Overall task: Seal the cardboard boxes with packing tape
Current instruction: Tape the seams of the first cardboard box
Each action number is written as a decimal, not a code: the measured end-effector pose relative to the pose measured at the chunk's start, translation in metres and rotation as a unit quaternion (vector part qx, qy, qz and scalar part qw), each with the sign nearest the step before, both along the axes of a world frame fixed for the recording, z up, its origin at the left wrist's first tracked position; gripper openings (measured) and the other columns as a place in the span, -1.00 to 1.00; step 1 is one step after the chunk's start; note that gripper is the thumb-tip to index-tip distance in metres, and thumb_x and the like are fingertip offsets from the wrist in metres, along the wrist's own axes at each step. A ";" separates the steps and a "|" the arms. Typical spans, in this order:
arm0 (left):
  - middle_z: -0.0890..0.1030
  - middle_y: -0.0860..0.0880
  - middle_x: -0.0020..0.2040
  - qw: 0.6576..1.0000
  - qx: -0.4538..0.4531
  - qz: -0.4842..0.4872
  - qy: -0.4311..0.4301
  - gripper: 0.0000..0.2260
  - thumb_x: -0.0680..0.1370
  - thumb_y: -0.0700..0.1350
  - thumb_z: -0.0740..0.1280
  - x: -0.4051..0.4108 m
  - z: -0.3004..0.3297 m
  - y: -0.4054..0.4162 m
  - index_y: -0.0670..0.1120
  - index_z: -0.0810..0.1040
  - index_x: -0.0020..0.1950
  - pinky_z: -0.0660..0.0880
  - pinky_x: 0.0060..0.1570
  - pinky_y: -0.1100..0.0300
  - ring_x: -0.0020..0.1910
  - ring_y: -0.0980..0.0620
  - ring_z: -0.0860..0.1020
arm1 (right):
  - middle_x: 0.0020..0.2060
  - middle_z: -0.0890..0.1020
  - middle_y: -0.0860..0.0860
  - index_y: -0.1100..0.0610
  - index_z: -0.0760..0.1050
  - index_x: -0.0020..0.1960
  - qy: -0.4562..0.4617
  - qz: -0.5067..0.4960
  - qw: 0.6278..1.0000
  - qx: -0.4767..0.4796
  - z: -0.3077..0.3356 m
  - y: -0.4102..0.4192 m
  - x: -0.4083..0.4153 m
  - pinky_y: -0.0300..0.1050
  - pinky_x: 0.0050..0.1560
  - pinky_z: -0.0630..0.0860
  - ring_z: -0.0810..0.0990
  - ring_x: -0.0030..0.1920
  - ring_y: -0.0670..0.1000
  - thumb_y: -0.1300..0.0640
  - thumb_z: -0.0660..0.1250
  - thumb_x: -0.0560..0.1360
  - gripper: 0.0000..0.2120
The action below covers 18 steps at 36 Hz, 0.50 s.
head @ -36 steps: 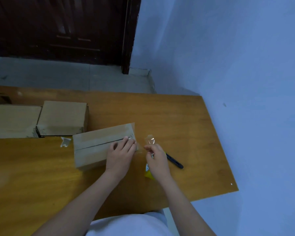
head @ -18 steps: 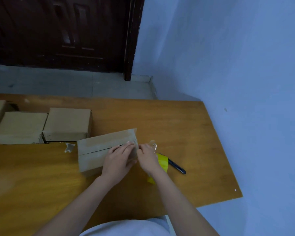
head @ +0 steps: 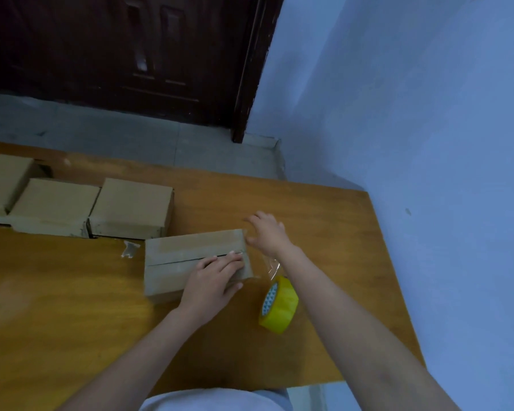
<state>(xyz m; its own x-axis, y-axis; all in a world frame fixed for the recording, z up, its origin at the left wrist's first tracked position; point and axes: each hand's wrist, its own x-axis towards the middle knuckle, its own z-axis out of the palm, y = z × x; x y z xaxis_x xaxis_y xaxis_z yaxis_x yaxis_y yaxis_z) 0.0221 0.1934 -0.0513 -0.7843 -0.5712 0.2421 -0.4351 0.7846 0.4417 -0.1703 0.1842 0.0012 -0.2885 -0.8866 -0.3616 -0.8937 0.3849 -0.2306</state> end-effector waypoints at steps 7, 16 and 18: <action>0.61 0.09 0.19 1.000 -0.005 -0.006 0.024 -0.59 0.33 0.00 0.56 0.001 0.002 0.000 0.01 0.61 0.14 0.29 0.17 0.22 0.15 0.11 0.58 | 0.28 0.48 -0.01 -0.06 0.47 0.29 0.097 0.156 0.980 0.077 0.005 -0.026 -0.007 0.10 0.29 0.18 0.32 0.32 0.10 0.07 0.27 0.53 -0.67; 0.60 0.09 0.20 1.000 0.009 -0.008 0.019 -0.59 0.33 -0.02 0.56 0.001 0.000 0.001 0.01 0.59 0.15 0.26 0.19 0.20 0.17 0.11 0.56 | 0.03 0.62 0.08 0.12 0.56 0.10 0.109 0.205 0.966 0.116 0.010 -0.034 -0.004 -0.03 0.05 0.39 0.54 0.09 0.13 0.14 0.23 0.53 -0.80; 0.60 0.08 0.20 1.000 0.009 -0.008 0.018 -0.58 0.33 -0.03 0.56 0.000 0.001 0.001 0.01 0.60 0.15 0.26 0.18 0.20 0.17 0.11 0.56 | -0.02 0.62 0.11 0.15 0.56 0.06 0.108 0.196 0.968 0.116 0.012 -0.033 -0.003 -0.07 -0.09 0.41 0.57 0.02 0.15 0.14 0.23 0.53 -0.81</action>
<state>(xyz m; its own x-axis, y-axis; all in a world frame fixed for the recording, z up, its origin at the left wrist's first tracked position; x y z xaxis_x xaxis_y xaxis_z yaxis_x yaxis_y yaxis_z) 0.0225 0.1945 -0.0504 -0.7848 -0.5624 0.2602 -0.4057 0.7837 0.4703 -0.1737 0.1508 0.0132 -0.0373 -0.8452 -0.5331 -0.9992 0.0248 0.0307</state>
